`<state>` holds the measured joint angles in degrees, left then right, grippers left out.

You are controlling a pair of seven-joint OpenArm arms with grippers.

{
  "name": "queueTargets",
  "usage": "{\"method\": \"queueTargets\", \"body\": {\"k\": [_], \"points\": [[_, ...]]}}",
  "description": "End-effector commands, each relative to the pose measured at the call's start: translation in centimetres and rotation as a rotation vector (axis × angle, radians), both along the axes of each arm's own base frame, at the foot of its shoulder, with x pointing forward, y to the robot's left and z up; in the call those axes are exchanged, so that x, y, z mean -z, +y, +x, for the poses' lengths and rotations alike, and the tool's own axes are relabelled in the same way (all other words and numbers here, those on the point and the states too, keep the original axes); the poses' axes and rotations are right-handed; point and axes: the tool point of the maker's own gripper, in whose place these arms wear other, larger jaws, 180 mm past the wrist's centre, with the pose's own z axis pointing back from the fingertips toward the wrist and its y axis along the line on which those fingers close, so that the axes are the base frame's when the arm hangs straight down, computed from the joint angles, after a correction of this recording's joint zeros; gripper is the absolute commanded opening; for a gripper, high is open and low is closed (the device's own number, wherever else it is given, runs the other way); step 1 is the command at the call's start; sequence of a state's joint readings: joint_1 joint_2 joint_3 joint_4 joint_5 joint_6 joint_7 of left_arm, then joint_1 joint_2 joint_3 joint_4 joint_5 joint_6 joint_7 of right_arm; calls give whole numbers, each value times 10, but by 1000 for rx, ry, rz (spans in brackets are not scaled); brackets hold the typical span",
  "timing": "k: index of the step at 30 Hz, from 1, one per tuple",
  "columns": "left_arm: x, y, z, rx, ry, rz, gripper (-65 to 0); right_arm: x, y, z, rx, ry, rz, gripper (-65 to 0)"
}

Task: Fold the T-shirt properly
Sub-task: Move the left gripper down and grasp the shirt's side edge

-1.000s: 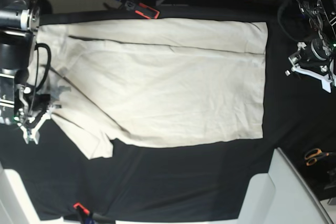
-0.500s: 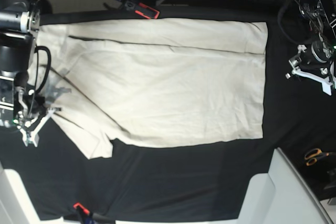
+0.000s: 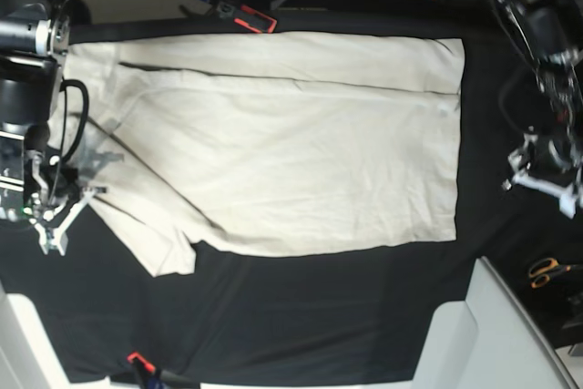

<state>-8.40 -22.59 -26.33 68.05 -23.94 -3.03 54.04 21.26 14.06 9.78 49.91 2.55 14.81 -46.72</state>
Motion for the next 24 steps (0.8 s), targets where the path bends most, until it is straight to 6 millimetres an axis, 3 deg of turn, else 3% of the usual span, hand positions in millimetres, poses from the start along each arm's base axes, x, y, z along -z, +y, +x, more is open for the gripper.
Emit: {"method": "queueTargets", "body": {"k": [1,4,10,16,22,24], "points": [[-15,6,20,13,-48,27,-341,-19,-9,18,7,-58,-16,-645],[-8,9,38,-1,-71,22,-327,-19,-9,19,7,-59,-16,-645],[14,13,58,-82,-84,-42,-114,-20,-8,20,5,-62,-16,-647],[19,-5,89,11,-96,28,-109,-30,-8,26,-5,-94,-30,-648],[29,-4,100,22,-123,86,-109,-30,-8,26,-8,-95,-30,-648],[33,-15,107,56,-142,111,-109,-30,-8,26,-8,-95,-30,-648]]}}
